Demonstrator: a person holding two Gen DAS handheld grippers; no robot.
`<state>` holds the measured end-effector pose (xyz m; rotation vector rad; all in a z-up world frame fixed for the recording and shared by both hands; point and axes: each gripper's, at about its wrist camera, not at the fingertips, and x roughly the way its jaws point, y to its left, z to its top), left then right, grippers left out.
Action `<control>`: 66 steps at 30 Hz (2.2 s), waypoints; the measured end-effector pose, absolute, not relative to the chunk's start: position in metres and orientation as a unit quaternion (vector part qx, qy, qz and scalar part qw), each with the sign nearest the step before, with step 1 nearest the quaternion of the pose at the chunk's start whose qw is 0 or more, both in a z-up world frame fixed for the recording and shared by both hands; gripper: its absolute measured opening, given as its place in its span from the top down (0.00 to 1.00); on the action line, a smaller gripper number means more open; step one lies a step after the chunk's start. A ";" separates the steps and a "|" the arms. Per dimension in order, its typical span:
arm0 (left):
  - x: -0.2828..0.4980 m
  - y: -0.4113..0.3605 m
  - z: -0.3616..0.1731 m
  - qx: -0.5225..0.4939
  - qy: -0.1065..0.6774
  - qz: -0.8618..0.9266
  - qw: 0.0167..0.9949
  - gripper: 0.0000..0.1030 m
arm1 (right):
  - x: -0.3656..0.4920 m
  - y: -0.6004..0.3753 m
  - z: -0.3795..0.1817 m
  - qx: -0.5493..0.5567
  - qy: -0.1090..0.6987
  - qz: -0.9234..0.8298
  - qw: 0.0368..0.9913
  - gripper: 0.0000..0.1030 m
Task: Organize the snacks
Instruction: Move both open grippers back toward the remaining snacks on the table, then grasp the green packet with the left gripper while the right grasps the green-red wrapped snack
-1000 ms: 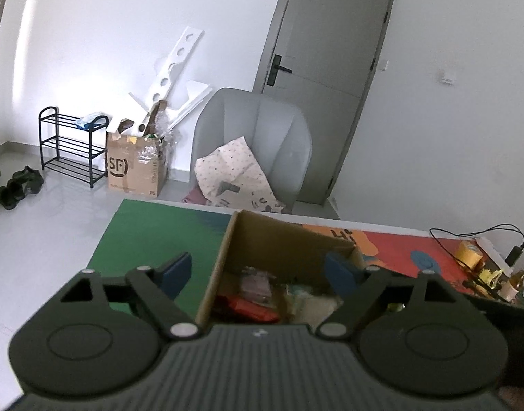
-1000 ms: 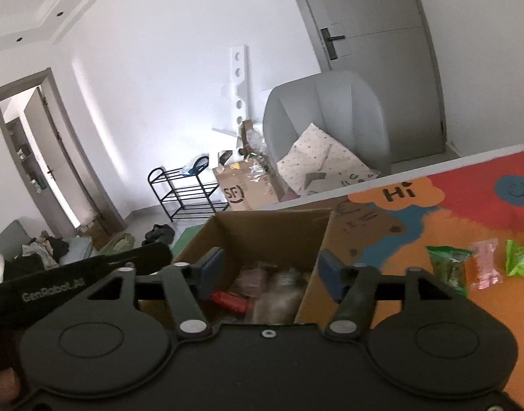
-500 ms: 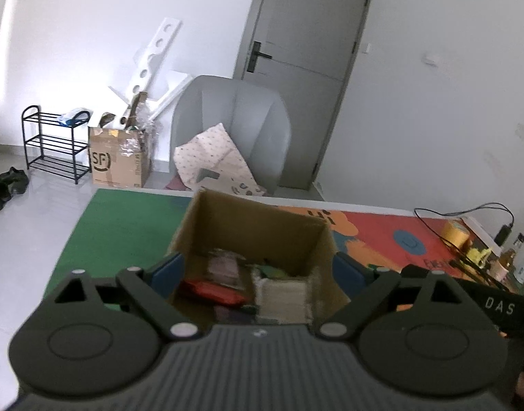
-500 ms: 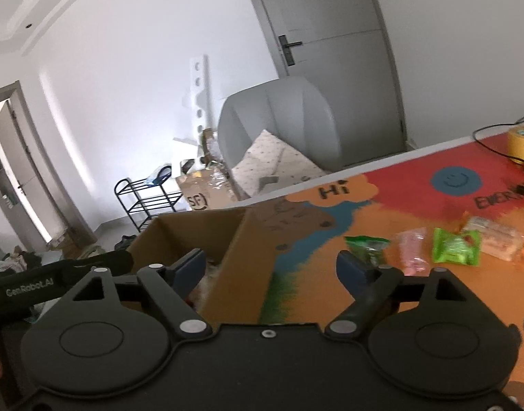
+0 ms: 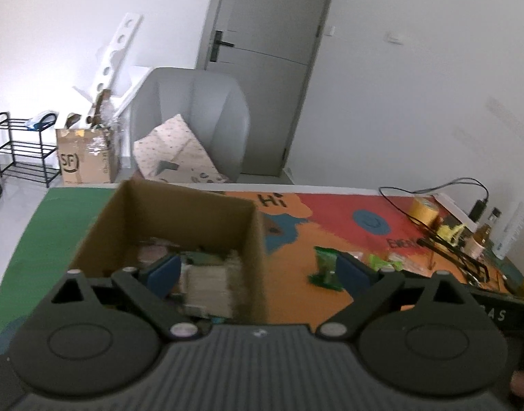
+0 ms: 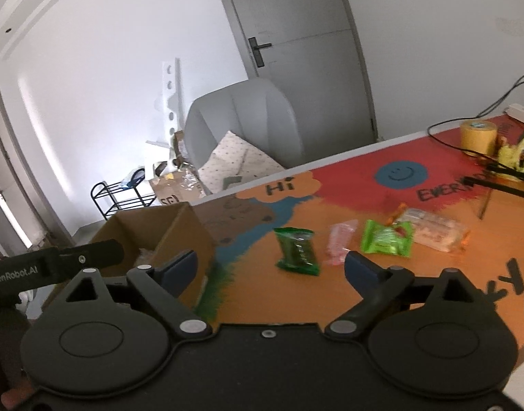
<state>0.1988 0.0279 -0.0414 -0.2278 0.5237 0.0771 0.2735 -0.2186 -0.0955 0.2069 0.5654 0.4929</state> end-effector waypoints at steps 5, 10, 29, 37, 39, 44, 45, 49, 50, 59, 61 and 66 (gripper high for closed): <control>0.204 0.008 -0.044 -0.108 0.260 0.021 0.959 0.06 | 0.274 -0.238 -0.099 0.101 0.276 0.225 0.929 0.08; 0.210 -0.011 -0.047 -0.098 0.260 0.005 0.961 0.06 | 0.277 -0.259 -0.103 0.108 0.276 0.208 0.932 0.08; 0.247 -0.048 -0.067 -0.088 0.275 -0.023 0.957 0.07 | 0.298 -0.298 -0.122 0.135 0.286 0.176 0.932 0.13; 0.274 -0.053 -0.083 -0.085 0.292 -0.022 0.952 0.09 | 0.319 -0.296 -0.138 0.147 0.303 0.177 0.925 0.20; 0.280 -0.055 -0.085 -0.072 0.287 -0.011 0.955 0.09 | 0.326 -0.295 -0.142 0.151 0.308 0.177 0.923 0.21; 0.293 -0.056 -0.088 -0.061 0.280 0.006 0.958 0.09 | 0.343 -0.292 -0.150 0.159 0.319 0.181 0.917 0.24; 0.295 -0.057 -0.088 -0.060 0.278 0.008 0.959 0.10 | 0.347 -0.291 -0.152 0.160 0.321 0.182 0.916 0.25; 0.302 -0.061 -0.088 -0.059 0.274 0.002 0.960 0.14 | 0.359 -0.288 -0.158 0.166 0.327 0.185 0.912 0.25; 0.304 -0.063 -0.090 -0.059 0.274 -0.003 0.960 0.14 | 0.361 -0.288 -0.160 0.167 0.329 0.185 0.911 0.26; 0.337 -0.066 -0.122 -0.071 0.320 -0.004 0.945 0.28 | 0.379 -0.281 -0.174 0.175 0.345 0.191 0.902 0.31; 0.344 -0.065 -0.128 -0.075 0.329 0.002 0.941 0.32 | 0.383 -0.281 -0.177 0.177 0.345 0.191 0.902 0.32; 0.355 -0.063 -0.141 -0.084 0.340 0.008 0.937 0.35 | 0.390 -0.277 -0.177 0.177 0.342 0.190 0.903 0.32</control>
